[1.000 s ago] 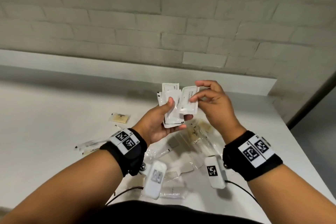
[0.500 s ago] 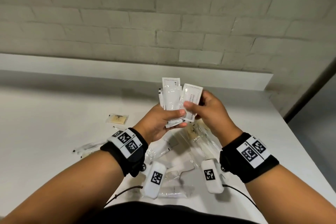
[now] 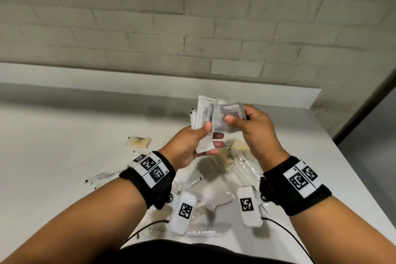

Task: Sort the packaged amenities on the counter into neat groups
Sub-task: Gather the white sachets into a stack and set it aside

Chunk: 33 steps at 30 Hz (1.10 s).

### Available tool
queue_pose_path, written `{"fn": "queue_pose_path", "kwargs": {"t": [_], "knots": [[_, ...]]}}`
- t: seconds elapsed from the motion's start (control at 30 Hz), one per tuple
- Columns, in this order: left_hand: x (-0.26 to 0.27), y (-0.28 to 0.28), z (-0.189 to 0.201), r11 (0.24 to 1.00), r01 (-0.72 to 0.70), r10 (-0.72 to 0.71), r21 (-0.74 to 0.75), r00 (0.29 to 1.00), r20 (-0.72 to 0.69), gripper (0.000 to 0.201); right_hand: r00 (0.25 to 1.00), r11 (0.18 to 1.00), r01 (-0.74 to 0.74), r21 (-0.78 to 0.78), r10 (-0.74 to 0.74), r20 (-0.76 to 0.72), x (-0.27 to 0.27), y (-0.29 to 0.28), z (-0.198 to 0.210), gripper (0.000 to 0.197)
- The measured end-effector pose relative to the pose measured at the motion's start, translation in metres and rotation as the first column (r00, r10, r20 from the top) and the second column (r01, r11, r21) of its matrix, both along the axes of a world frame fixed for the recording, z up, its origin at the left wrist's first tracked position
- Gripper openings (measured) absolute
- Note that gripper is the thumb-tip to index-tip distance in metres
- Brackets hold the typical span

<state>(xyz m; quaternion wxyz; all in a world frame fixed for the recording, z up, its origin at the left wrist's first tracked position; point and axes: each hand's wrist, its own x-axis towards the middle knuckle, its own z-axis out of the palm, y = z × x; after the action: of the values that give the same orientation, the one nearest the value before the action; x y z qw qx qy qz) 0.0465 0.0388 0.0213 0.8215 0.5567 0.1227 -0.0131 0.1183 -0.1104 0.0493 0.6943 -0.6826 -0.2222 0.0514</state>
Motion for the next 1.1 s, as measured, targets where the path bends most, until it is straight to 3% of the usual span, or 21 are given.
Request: {"fn": "queue_pose_path", "kwargs": {"t": [0.07, 0.1, 0.17, 0.2, 0.27, 0.33, 0.4, 0.47, 0.57, 0.67, 0.8, 0.9, 1.1], "knots": [[0.001, 0.005, -0.001, 0.996, -0.018, 0.014, -0.090, 0.999, -0.046, 0.034, 0.964, 0.994, 0.086, -0.061, -0.067, 0.259, 0.009, -0.005, -0.001, 0.030], [0.001, 0.007, 0.000, 0.991, -0.019, 0.013, -0.135, 0.999, -0.050, 0.032, 0.902, 0.983, 0.106, -0.150, -0.031, 0.430, 0.012, -0.008, -0.004, 0.038], [0.001, 0.012, 0.000, 0.986, -0.016, 0.011, -0.169, 0.999, -0.033, 0.022, 0.648, 0.918, 0.244, -0.311, 0.084, 0.757, 0.013, -0.012, -0.015, 0.042], [0.002, 0.014, 0.000, 0.989, -0.019, 0.015, -0.146, 1.000, -0.022, 0.024, 0.539, 0.890, 0.309, -0.335, 0.126, 0.833, 0.015, -0.014, -0.021, 0.039], [0.004, 0.016, -0.001, 0.995, -0.051, 0.051, -0.087, 0.999, -0.001, 0.030, 0.488, 0.882, 0.350, -0.317, 0.118, 0.865, 0.017, -0.018, -0.033, 0.033], [0.005, 0.017, -0.003, 0.990, -0.117, 0.117, -0.082, 0.993, 0.007, 0.030, 0.526, 0.885, 0.372, -0.280, 0.047, 0.849, 0.017, -0.022, -0.039, 0.034], [0.005, 0.019, -0.006, 0.982, -0.165, 0.168, -0.093, 0.986, 0.023, 0.031, 0.676, 0.896, 0.323, -0.304, 0.006, 0.737, 0.013, -0.028, -0.038, 0.039], [0.005, 0.021, -0.007, 0.978, -0.185, 0.190, -0.101, 0.981, 0.044, 0.030, 0.856, 0.903, 0.229, -0.364, -0.008, 0.517, 0.010, -0.032, -0.030, 0.036], [0.004, 0.020, -0.007, 0.972, -0.211, 0.218, -0.104, 0.974, 0.065, 0.027, 0.991, 0.951, 0.068, -0.300, -0.028, 0.133, 0.015, -0.034, -0.015, 0.017], [0.005, 0.014, -0.005, 0.967, -0.211, 0.225, -0.144, 0.971, 0.087, 0.030, 0.988, 0.990, -0.078, -0.114, 0.061, -0.143, 0.014, -0.029, 0.002, 0.008], [0.006, -0.001, -0.002, 0.969, -0.173, 0.194, -0.175, 0.975, 0.110, 0.027, 0.964, 0.993, -0.098, -0.071, 0.077, -0.253, 0.002, 0.004, -0.004, 0.016], [0.004, -0.003, -0.001, 0.973, -0.149, 0.174, -0.177, 0.976, 0.134, 0.026, 0.922, 0.995, -0.093, 0.045, 0.103, -0.373, -0.003, 0.022, -0.015, 0.027], [-0.004, 0.016, 0.000, 0.956, -0.164, 0.186, -0.243, 0.980, 0.070, 0.022, 0.956, 0.996, -0.035, 0.078, 0.056, -0.287, 0.003, 0.021, -0.015, 0.021]]}}
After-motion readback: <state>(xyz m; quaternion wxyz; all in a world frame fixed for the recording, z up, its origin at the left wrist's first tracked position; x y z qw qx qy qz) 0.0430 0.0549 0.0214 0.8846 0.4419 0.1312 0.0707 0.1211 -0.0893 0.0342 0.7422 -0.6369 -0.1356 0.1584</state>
